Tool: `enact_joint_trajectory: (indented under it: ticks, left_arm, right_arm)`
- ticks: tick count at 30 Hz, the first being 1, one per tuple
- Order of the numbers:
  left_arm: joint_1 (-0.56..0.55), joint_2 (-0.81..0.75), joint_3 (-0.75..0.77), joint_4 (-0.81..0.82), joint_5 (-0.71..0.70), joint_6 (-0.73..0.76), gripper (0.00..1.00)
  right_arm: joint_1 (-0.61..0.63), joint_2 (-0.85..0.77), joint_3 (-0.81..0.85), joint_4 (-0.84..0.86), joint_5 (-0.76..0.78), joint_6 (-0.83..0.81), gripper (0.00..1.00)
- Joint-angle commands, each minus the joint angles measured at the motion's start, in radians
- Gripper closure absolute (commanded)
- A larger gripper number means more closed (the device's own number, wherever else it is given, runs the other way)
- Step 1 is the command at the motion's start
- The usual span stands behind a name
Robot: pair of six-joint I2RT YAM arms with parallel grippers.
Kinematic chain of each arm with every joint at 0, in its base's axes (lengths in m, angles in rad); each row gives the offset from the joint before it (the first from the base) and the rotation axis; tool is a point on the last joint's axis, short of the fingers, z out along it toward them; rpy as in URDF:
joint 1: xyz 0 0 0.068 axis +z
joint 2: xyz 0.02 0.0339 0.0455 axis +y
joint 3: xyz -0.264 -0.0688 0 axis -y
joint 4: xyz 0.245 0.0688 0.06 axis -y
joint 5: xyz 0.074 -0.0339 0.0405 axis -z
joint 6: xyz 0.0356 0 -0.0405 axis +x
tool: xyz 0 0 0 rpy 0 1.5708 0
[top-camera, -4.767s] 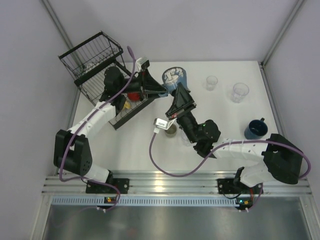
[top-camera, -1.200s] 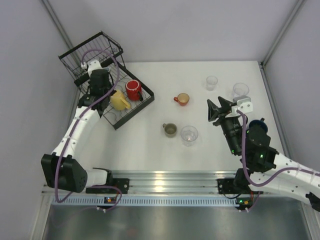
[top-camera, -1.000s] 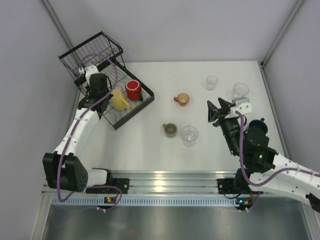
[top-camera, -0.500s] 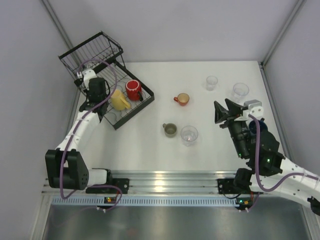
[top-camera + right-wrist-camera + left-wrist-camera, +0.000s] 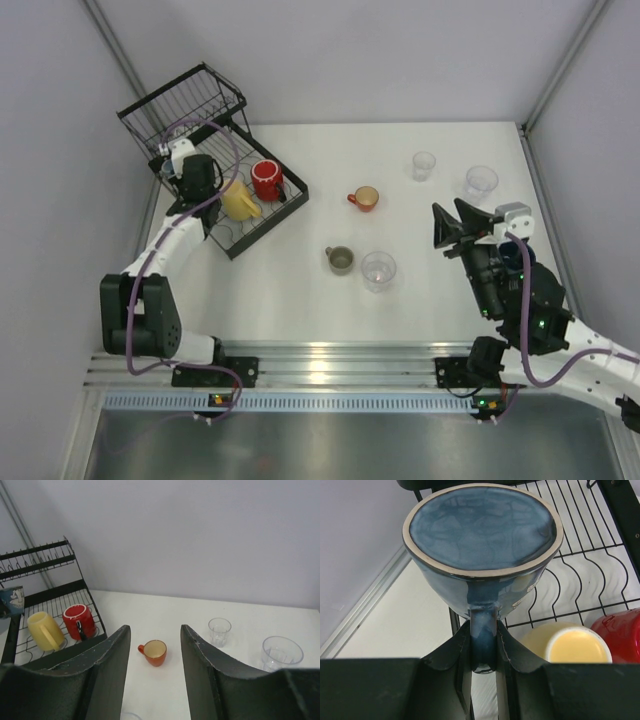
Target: Load the cups into the dish rack
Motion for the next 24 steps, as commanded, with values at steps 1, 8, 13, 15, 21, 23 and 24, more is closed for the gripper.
enact_joint_trajectory:
  ticks: [1, 8, 13, 15, 21, 23, 24]
  left_arm:
    - [0.006, 0.006, 0.007, 0.179, -0.036, 0.016, 1.00]
    - [0.009, 0.065, -0.004, 0.225, -0.022, 0.013, 1.00]
    - [0.013, 0.134, 0.000, 0.243, -0.031, 0.014, 1.00]
    - [0.016, 0.146, -0.004, 0.257, -0.034, 0.014, 1.00]
    - [0.024, 0.186, -0.033, 0.328, -0.027, 0.014, 1.00]
    - [0.026, 0.200, -0.035, 0.339, -0.025, 0.014, 1.00]
    - [0.027, 0.207, -0.032, 0.342, -0.020, 0.014, 1.00]
  right_arm:
    - [-0.012, -0.018, 0.001, 0.009, -0.015, 0.003, 0.55]
    - [-0.012, -0.047, -0.010, 0.007, -0.019, 0.010, 0.54]
    - [-0.012, -0.053, -0.010, 0.002, -0.028, 0.011, 0.54]
    - [-0.012, -0.055, -0.012, 0.002, -0.029, 0.013, 0.54]
    - [-0.012, -0.047, -0.016, 0.009, -0.037, 0.011, 0.54]
    - [-0.012, -0.044, -0.013, 0.009, -0.038, 0.010, 0.54]
    - [-0.012, -0.044, -0.015, 0.009, -0.038, 0.010, 0.55]
